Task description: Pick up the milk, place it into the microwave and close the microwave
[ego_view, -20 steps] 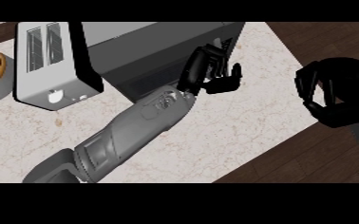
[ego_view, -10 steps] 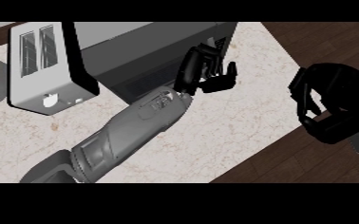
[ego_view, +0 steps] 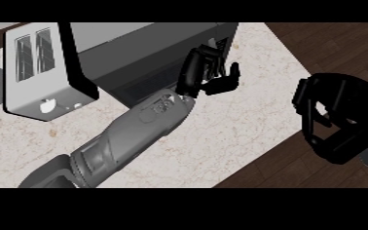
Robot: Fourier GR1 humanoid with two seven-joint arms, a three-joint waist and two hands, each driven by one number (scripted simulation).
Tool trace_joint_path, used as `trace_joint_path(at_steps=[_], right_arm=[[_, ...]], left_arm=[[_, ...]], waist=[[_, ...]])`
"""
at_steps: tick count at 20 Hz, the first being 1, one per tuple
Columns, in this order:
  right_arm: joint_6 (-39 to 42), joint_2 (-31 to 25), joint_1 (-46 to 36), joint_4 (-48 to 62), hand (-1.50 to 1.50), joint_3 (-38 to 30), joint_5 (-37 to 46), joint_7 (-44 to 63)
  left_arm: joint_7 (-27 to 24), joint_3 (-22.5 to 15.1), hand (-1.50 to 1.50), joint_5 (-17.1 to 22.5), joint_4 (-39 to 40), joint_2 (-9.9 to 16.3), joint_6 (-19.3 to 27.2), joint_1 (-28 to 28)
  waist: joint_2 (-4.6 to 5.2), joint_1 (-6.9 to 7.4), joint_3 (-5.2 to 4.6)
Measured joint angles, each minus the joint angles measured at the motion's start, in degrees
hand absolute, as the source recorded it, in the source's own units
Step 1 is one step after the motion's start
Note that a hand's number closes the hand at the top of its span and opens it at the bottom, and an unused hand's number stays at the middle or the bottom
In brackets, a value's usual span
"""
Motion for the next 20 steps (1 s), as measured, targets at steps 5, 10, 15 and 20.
trace_joint_path(at_steps=[5, 10, 15, 20], right_arm=[[1.6, -1.1, 1.5, -2.0, 1.50, 2.8, -0.1, 2.4], [2.5, -0.9, 4.0, -4.2, 1.50, 5.7, -1.2, 4.0], [2.1, 0.1, 7.0, -6.7, 1.50, 7.7, -1.9, 4.6], [1.0, 1.0, 10.1, -9.5, 1.50, 8.7, -2.0, 4.4]], left_arm=[[1.4, 1.9, 1.50, 2.2, -0.2, -1.6, 1.6, -0.4], [2.8, 7.9, 1.50, 9.7, -3.1, -3.8, -1.4, 0.9], [3.3, 8.6, 1.50, 15.0, -4.5, -3.9, -7.5, 1.3], [2.7, 8.1, 1.50, 18.3, -4.1, -3.9, -13.1, 1.9]], waist=[[0.44, 0.90, -0.15], [1.23, 2.51, -0.63], [1.19, 3.82, -0.52], [0.70, 5.20, -0.42]])
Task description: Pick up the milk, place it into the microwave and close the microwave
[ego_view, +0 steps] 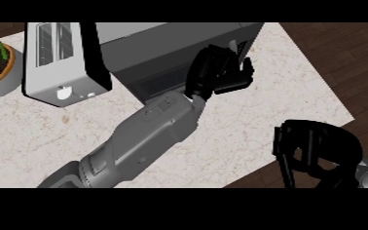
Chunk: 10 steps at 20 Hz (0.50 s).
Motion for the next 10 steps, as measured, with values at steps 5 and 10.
trace_joint_path(at_steps=[5, 10], right_arm=[[-1.4, 1.0, 3.1, -3.0, 1.50, 1.3, 0.4, -0.2], [-3.4, 2.2, 5.8, -6.0, 1.50, 2.7, 1.6, -0.1]], left_arm=[[-1.1, -0.6, 1.50, 2.2, 0.6, 0.0, -5.3, 0.8], [-2.4, -1.5, 1.50, 3.6, 1.6, 0.0, -9.9, 1.7]], waist=[[-0.35, 1.27, -0.03], [-0.71, 2.63, -0.05]])
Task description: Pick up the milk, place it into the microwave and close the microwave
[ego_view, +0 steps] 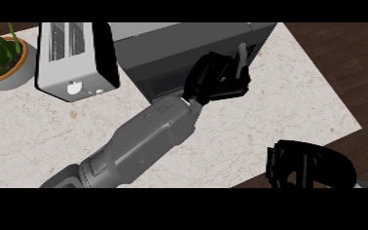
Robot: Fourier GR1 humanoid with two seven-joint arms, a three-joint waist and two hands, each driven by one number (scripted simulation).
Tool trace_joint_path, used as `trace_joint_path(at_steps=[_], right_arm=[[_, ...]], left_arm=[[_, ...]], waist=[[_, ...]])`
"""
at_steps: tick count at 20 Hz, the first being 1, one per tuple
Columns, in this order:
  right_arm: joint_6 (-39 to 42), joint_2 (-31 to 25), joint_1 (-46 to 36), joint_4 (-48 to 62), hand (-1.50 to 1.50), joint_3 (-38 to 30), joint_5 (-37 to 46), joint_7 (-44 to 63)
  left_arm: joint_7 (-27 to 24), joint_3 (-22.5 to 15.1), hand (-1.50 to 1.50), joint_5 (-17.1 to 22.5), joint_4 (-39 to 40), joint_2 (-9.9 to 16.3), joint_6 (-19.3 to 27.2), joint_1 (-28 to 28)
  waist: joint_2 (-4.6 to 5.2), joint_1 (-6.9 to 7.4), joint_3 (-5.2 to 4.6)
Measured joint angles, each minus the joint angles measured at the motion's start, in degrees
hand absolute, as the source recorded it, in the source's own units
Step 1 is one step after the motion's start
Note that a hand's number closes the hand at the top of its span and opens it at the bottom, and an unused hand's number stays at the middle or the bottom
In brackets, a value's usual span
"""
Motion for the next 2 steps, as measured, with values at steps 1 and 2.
trace_joint_path(at_steps=[1, 2], right_arm=[[-0.4, 0.3, 0.5, -0.7, 1.50, 0.4, 0.3, 0.1], [-0.8, 0.5, 1.0, -1.3, 1.50, 0.7, 0.6, 0.1]], left_arm=[[-0.1, -0.1, 1.50, 0.3, 0.2, 0.0, -0.9, 0.1], [-0.2, -0.2, 1.50, 0.6, 0.4, 0.0, -1.7, 0.2]], waist=[[-0.03, 0.23, -0.02], [-0.11, 0.40, -0.02]])
